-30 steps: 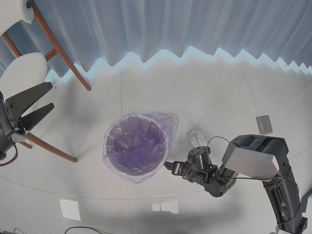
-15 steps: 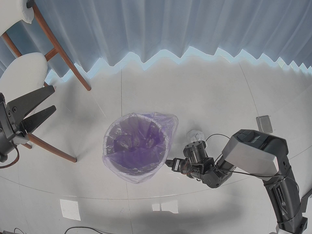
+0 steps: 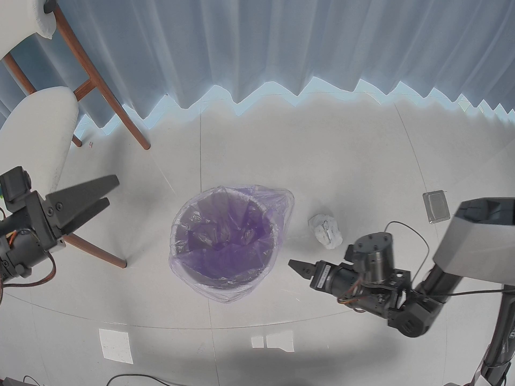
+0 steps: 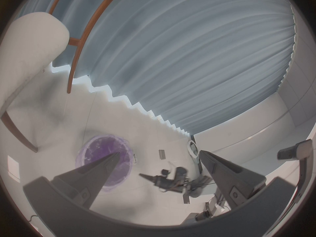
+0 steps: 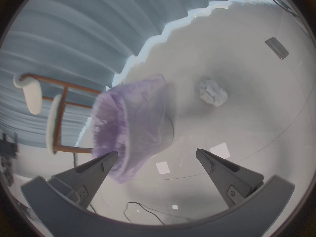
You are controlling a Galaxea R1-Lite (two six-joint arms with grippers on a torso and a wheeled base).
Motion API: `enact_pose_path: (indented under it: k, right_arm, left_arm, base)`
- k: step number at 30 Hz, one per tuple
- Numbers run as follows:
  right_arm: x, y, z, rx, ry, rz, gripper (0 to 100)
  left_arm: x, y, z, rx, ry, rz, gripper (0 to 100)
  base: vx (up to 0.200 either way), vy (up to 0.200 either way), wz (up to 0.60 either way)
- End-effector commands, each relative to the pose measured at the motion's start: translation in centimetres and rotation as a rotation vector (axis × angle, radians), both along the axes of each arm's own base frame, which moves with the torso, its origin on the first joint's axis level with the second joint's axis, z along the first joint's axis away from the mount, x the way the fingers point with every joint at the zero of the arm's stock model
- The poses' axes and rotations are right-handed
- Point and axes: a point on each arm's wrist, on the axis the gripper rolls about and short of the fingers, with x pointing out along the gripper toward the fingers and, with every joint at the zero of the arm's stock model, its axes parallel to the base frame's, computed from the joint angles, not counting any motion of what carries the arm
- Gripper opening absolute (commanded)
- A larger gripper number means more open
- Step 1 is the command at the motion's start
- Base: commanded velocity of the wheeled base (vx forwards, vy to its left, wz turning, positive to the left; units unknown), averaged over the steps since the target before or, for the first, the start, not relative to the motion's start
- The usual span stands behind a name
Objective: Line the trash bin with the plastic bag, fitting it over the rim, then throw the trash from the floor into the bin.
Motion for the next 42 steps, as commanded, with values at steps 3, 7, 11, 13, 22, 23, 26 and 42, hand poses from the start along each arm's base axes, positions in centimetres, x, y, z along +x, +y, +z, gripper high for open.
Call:
enact_pose_path:
  k: [3, 7, 11, 13, 22, 23, 26, 42]
  right_arm:
    - [-11.7, -13.4, 9.8, 0.522, -0.265, -0.29, 100]
    - [-11.6, -13.6, 9.7, 0.599, -0.213, -0.327, 100]
    - [-11.4, -14.2, 9.7, 0.643, -0.2, -0.38, 100]
    - [-11.5, -14.2, 9.7, 0.677, -0.185, -0.393, 100]
    - [-11.9, -14.1, 9.8, 0.717, -0.14, -0.396, 100]
    - [-12.0, -14.0, 9.8, 0.716, -0.137, -0.395, 100]
    - [-12.1, -13.8, 9.6, 0.705, -0.117, -0.389, 100]
    - [-12.4, -13.5, 9.2, 0.682, -0.077, -0.377, 100]
  left_arm:
    - [3.9, -1.1, -7.2, 0.147, 0.285, -0.008, 100]
    - [3.5, -1.6, -8.8, 0.149, 0.376, -0.034, 100]
    - [4.6, -1.8, -11.4, 0.184, 0.484, -0.032, 100]
    - [5.4, -1.8, -12.7, 0.205, 0.539, -0.024, 100]
    - [8.4, -0.2, -18.6, 0.31, 0.603, 0.132, 100]
    - [8.5, 0.1, -18.9, 0.303, 0.587, 0.141, 100]
    - [8.0, 0.2, -20.0, 0.295, 0.554, 0.146, 100]
    - [8.9, 1.5, -26.5, 0.457, 0.469, 0.156, 100]
  base:
    - [0.0, 0.0, 0.0]
    - [0.0, 0.0, 0.0]
    - [0.0, 0.0, 0.0]
    - [0.0, 0.0, 0.0]
    - [0.0, 0.0, 0.0]
    - [0.0, 0.0, 0.0]
    - [0.0, 0.0, 0.0]
    - [0.0, 0.0, 0.0]
